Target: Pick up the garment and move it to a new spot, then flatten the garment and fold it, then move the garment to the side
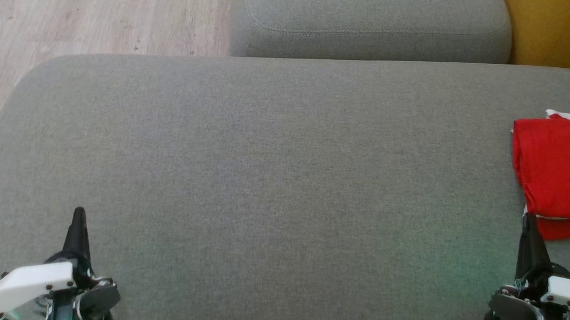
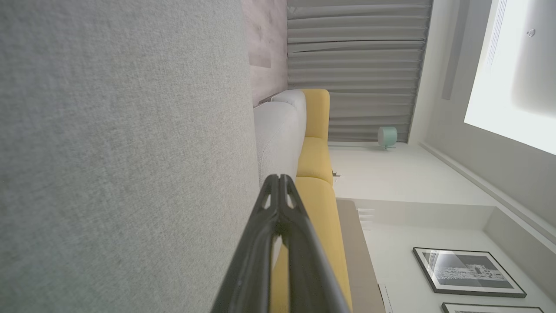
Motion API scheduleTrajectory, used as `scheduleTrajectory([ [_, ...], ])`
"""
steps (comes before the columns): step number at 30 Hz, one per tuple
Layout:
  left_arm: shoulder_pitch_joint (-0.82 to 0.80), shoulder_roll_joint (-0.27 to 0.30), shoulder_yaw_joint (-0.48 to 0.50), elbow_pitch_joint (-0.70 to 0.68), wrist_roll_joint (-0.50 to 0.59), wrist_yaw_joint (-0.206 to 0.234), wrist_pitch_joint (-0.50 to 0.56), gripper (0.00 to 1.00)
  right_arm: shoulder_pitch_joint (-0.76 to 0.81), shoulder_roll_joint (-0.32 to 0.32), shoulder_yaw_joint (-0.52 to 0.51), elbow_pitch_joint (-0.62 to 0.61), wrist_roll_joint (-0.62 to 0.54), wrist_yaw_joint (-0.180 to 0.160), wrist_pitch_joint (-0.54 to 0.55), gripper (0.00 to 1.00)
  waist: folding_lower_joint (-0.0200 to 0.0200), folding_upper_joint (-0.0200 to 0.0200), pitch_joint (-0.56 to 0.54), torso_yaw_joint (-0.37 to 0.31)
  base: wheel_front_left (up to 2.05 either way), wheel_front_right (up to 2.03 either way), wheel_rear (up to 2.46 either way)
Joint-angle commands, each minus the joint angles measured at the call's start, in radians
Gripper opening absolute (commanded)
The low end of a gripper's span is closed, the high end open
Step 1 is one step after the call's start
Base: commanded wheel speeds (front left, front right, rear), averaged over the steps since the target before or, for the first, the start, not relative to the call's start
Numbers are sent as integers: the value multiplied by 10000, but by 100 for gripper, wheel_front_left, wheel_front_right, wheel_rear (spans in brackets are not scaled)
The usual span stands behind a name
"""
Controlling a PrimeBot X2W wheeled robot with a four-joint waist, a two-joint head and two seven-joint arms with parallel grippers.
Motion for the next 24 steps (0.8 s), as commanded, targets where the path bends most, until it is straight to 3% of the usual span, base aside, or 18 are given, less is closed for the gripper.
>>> scheduleTrajectory([
  [1,-488,113,428,-299,10,-67,67,0,-527,-184,193,-315,50,-7,84,0,1,0,-1,0,0,0,0],
  [24,-495,53,513,-295,81,-67,136,0,-534,-130,116,-310,-14,-7,146,0,1,0,-1,0,0,0,0],
])
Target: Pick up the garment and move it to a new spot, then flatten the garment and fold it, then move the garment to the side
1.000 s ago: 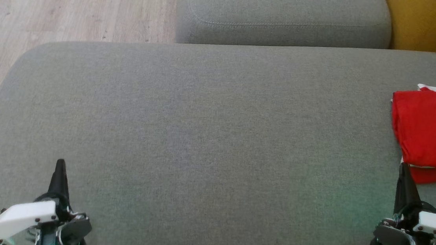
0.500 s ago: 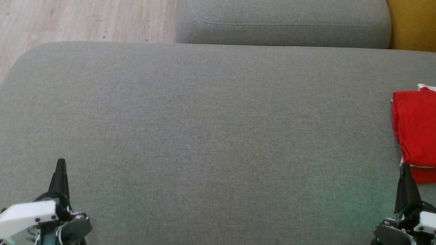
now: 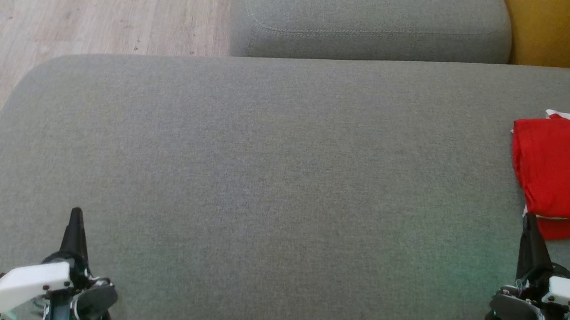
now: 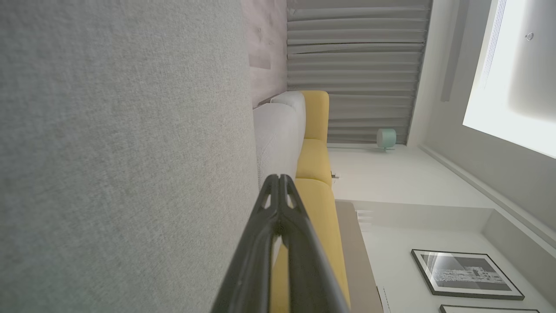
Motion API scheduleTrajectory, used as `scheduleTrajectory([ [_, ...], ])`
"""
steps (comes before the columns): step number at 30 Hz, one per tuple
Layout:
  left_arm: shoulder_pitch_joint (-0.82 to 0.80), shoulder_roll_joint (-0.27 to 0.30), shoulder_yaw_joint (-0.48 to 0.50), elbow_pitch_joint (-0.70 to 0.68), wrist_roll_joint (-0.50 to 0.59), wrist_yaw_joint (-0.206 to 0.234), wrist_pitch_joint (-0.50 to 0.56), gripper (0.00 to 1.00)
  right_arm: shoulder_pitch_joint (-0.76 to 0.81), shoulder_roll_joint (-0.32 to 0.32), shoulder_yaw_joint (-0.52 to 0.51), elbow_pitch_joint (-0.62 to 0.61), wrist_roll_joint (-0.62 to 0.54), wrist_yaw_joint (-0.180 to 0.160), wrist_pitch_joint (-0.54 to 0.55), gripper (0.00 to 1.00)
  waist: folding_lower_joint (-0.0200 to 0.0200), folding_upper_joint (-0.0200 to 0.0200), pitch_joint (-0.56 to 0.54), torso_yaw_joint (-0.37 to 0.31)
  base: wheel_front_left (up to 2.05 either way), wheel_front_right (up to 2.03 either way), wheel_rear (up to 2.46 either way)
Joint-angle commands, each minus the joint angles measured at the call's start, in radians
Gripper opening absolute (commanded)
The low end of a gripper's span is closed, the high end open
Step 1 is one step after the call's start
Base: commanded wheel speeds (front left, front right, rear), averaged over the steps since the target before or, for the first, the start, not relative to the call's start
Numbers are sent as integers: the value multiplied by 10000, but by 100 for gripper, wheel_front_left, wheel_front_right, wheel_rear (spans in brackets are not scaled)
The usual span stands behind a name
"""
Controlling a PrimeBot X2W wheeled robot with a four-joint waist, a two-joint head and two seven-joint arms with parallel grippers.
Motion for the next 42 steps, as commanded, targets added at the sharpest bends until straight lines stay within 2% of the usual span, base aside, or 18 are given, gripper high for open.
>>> scheduleTrajectory([
  [1,-495,101,350,-295,76,-65,60,0,-534,-134,171,-313,-13,-7,64,0,0,0,0,0,0,0,0],
  [42,-504,26,455,-290,165,-65,145,0,-542,-67,76,-308,-92,-7,140,0,0,0,0,0,0,0,0],
])
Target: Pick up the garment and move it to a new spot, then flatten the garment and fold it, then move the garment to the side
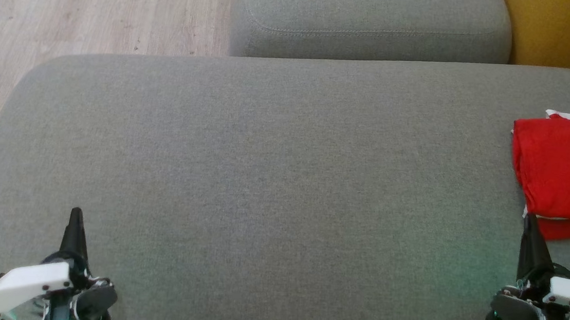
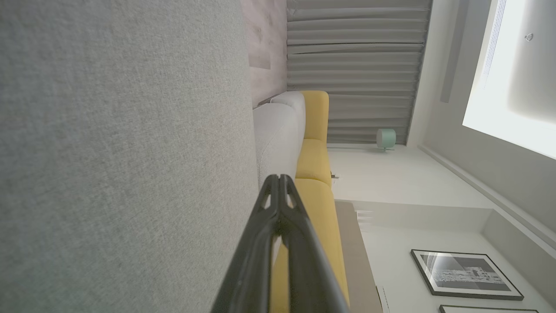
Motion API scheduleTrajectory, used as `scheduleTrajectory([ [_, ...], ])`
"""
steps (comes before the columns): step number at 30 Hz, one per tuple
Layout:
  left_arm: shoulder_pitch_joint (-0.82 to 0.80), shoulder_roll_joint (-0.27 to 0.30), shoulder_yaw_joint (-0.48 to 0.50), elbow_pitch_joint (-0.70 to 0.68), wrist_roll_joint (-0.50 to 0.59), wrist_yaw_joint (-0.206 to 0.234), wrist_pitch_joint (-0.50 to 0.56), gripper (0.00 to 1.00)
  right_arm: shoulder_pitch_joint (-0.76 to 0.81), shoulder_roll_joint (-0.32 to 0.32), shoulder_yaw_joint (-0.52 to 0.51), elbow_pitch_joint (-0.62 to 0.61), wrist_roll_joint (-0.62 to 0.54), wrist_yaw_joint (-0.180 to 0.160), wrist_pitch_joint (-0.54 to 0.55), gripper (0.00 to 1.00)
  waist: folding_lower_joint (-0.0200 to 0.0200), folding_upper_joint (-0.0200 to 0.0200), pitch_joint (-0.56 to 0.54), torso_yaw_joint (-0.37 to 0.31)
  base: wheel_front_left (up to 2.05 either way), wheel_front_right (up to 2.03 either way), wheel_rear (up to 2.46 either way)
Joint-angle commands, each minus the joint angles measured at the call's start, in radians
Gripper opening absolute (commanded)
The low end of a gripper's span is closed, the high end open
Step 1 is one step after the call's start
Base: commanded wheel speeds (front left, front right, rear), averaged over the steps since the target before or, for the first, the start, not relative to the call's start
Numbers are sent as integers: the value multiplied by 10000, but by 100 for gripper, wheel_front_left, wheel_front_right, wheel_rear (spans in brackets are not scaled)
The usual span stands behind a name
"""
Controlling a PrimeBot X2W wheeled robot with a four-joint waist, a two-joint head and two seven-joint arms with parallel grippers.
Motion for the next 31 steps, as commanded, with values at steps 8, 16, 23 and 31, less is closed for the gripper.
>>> scheduleTrajectory([
  [8,-504,61,368,-291,140,-65,71,0,-543,-86,152,-311,-89,-7,56,0,0,0,0,0,0,0,0],
  [16,-506,49,384,-291,154,-65,84,0,-544,-76,137,-310,-101,-7,67,0,0,0,0,0,0,0,0],
  [23,-507,41,396,-290,163,-65,94,0,-545,-69,127,-309,-109,-7,76,0,0,0,0,0,0,0,0],
  [31,-508,33,408,-290,173,-65,103,0,-546,-61,116,-309,-118,-7,84,0,0,0,0,0,0,0,0],
])
